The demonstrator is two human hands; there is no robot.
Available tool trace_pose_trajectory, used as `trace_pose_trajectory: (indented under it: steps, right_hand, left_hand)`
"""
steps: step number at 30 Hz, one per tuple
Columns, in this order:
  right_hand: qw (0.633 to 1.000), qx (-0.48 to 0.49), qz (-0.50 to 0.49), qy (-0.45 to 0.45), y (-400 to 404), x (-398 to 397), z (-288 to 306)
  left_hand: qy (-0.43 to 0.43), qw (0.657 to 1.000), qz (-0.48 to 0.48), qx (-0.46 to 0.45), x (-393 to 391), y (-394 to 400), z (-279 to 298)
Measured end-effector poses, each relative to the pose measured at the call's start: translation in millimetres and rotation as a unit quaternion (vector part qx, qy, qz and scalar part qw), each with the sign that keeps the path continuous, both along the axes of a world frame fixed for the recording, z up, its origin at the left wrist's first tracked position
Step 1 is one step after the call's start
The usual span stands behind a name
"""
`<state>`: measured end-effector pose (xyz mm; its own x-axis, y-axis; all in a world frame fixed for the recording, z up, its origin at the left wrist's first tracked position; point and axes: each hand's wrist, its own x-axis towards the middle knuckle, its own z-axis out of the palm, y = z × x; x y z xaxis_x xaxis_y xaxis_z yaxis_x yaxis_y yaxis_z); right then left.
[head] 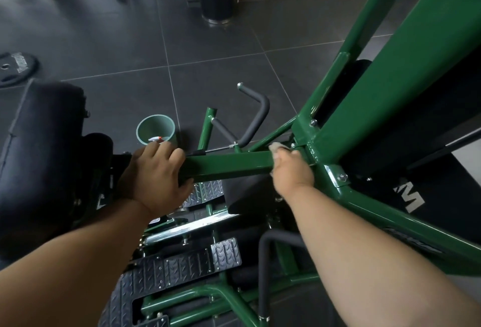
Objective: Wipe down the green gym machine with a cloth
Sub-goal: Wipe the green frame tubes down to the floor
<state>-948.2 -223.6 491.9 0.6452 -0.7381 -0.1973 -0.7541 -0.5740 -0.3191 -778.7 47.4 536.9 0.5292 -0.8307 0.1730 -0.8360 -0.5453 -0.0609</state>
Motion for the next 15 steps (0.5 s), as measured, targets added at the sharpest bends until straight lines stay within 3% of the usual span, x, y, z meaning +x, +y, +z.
trace_pose_trajectory:
  steps: [4,8,11,15]
  right_hand:
    - [0.999,-0.019,0.044,-0.013,13.3,0.7,-4.7]
    - [0.996,-0.022,-0.053,0.071,-39.7,-16.7,-8.7]
    - [0.99,-0.017,-0.068,0.119,-56.5,-15.5,-14.2]
    - [0.995,-0.047,-0.038,0.082,-30.6,-2.2,-20.1]
  left_hand:
    - [0.005,1.0,0.005,0.006,1.8,-0.8,-3.2]
    - [0.006,1.0,0.007,0.006,0.4,-0.7,-0.7]
    - [0.015,1.0,0.009,0.01,1.7,-0.3,-2.7]
    - [0.014,1.0,0.007,0.011,1.6,-0.9,-3.8]
